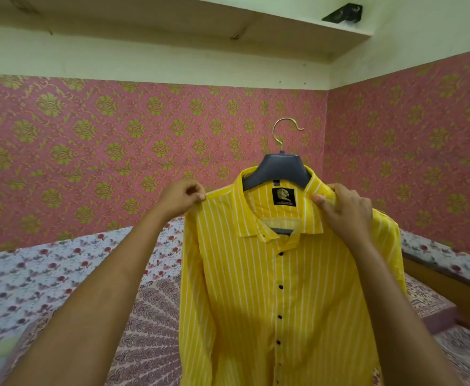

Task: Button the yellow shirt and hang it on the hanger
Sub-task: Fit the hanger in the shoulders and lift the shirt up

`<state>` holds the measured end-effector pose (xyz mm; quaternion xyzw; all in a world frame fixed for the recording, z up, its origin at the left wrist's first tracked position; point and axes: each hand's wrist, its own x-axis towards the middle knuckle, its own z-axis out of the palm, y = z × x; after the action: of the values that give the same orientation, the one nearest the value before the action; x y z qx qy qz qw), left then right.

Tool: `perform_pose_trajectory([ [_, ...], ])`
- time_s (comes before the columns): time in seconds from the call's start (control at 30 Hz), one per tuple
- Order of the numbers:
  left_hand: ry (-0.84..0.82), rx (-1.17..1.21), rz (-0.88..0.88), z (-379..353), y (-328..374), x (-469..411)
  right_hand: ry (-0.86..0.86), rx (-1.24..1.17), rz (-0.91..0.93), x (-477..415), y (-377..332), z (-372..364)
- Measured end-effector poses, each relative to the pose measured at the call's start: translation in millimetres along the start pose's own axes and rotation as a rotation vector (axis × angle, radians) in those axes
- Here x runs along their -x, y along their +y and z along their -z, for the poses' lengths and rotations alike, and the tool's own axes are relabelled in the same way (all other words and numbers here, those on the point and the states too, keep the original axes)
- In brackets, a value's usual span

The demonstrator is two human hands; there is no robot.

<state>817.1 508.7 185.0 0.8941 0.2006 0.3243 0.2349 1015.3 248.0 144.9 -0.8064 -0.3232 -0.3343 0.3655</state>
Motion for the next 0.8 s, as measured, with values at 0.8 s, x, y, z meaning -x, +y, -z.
perform_pose_trajectory([
  [0.8, 0.142, -0.241, 0.046, 20.1, -62.2, -32.9, -0.007, -0.059, -0.008, -10.4, -32.4, -1.7],
])
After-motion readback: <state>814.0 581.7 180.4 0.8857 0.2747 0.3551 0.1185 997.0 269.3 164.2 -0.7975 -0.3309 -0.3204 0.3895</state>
